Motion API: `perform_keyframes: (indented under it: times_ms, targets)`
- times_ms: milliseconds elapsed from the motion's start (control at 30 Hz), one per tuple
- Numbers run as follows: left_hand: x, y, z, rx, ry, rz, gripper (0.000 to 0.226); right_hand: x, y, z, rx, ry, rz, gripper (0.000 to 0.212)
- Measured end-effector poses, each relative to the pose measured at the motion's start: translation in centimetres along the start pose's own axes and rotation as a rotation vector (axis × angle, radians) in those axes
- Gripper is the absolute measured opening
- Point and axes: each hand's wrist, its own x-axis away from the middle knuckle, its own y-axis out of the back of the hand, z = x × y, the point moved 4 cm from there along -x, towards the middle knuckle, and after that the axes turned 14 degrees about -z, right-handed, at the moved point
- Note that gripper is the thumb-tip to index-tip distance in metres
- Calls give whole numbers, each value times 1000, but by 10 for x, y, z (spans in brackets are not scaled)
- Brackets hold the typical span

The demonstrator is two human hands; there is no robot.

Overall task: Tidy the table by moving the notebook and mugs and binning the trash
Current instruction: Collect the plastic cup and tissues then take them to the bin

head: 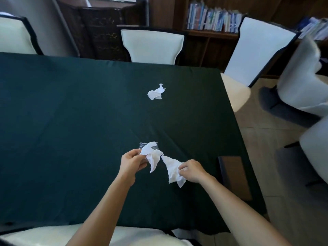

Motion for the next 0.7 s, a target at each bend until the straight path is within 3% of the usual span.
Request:
perform_keyframes:
  times_ms: [133,267,500,700]
  targets:
    - [-14,-14,-4,-3,48,-67,19,-20,12,11,-33,72,107,36]
    - [-37,-36,-16,-18,51,-134,18,-54,49,26,-132,190,102,13]
    - [-54,-93,-41,-86,-13,-176,15,-96,103,75,-643,265,311,28]
    - [-62,-129,-58,-61,-33,-124,14,-142,99,86,-749,273,20,13]
